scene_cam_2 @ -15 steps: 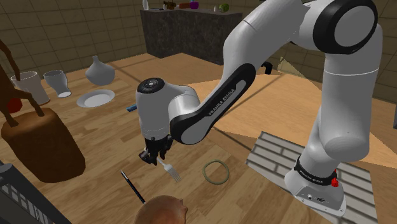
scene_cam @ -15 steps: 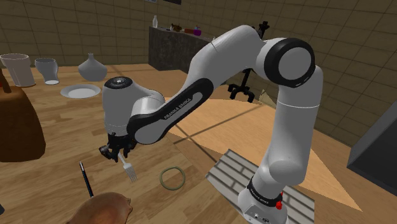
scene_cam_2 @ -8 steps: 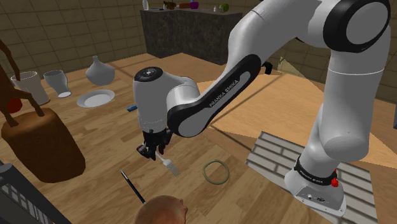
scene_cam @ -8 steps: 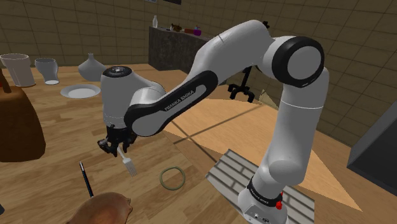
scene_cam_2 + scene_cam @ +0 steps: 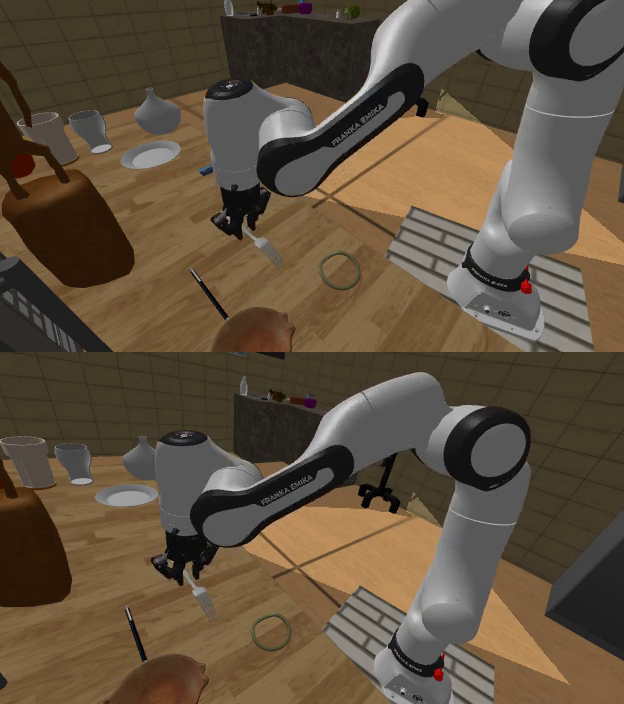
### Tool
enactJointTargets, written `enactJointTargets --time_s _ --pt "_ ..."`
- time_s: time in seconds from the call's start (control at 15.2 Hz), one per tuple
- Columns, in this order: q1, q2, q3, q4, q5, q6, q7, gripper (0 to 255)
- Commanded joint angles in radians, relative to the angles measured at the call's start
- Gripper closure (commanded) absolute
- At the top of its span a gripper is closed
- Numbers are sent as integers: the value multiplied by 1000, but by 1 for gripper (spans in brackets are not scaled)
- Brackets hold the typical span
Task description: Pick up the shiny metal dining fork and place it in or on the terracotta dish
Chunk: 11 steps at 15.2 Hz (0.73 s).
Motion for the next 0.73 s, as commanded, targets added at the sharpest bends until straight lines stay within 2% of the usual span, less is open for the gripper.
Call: enactJointTargets --time_s 0.0,0.26,0.66 --pt "-2 -11 2 14 11 -23 -10 255" --pt "-5 -31 6 36 29 -61 -25 255" --pt "73 -47 63 4 16 -63 119 255"
